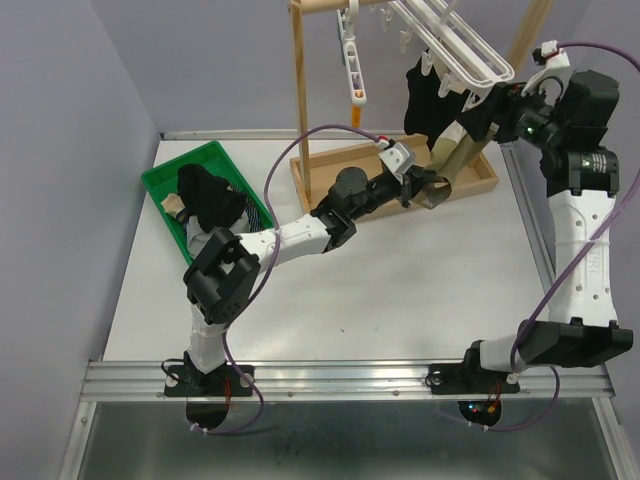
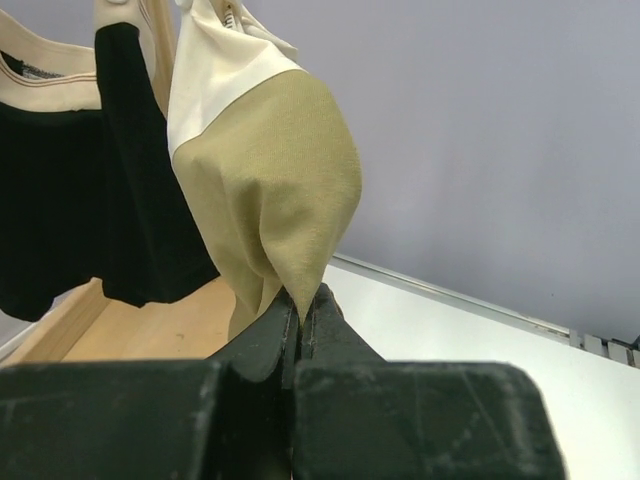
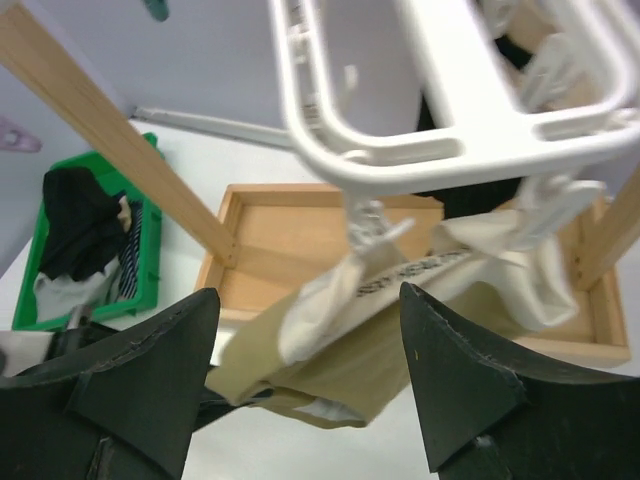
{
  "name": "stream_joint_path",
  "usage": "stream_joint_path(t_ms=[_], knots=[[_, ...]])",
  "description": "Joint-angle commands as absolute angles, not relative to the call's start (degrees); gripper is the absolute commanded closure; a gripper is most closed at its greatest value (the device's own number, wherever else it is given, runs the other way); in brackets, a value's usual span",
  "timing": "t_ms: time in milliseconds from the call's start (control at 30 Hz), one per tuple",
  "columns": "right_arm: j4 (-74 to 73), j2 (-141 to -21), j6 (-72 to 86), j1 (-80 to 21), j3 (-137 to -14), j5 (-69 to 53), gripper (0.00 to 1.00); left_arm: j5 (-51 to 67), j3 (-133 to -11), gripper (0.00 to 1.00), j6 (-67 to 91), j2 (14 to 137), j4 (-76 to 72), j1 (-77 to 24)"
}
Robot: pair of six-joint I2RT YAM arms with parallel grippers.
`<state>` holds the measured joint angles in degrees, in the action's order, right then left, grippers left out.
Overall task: Remove the underwear clipped to the hanger
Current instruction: Remove the underwear from the hanger.
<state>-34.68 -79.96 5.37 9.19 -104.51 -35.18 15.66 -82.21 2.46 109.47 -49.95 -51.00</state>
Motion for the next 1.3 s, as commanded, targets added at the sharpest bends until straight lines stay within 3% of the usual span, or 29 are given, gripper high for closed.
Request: stream_joint_path(t_ms=[0,267,333,500,633,933,1267], knots=[[-35.4,-78.8,6.0,3.5,-105.9,-25.6,0.22,17.1,-82.6,1.0,3.9,109.2,-55.5,-51.1],[-32.0,-77.4,13.7,0.1,-103.5,-6.1,0.16,17.0,-82.3,1.0,4.0,109.7,-56.2,-51.1],[-31.2,-77.3,13.6,-4.0,-102.9,-0.3,0.12,17.0,-82.6,1.0,4.3,110.0,-56.2,-51.1],[-27.3,-77.6,11.9,-10.4,-100.5,10.0,0.12,16.8,-83.2,1.0,4.7,110.3,-56.3,-51.2],[-25.1,-79.6,11.8,-13.8,-101.1,19.0,0.18,16.9,-83.1,1.0,4.7,110.3,-56.3,-51.2],[-23.8,-83.5,12.5,-13.9,-104.9,24.3,0.33,17.1,-82.8,1.0,4.3,110.5,-56.5,-51.2],[-21.9,-83.8,10.6,-13.9,-105.6,27.9,0.34,17.5,-83.0,1.0,4.6,111.0,-56.9,-51.2]])
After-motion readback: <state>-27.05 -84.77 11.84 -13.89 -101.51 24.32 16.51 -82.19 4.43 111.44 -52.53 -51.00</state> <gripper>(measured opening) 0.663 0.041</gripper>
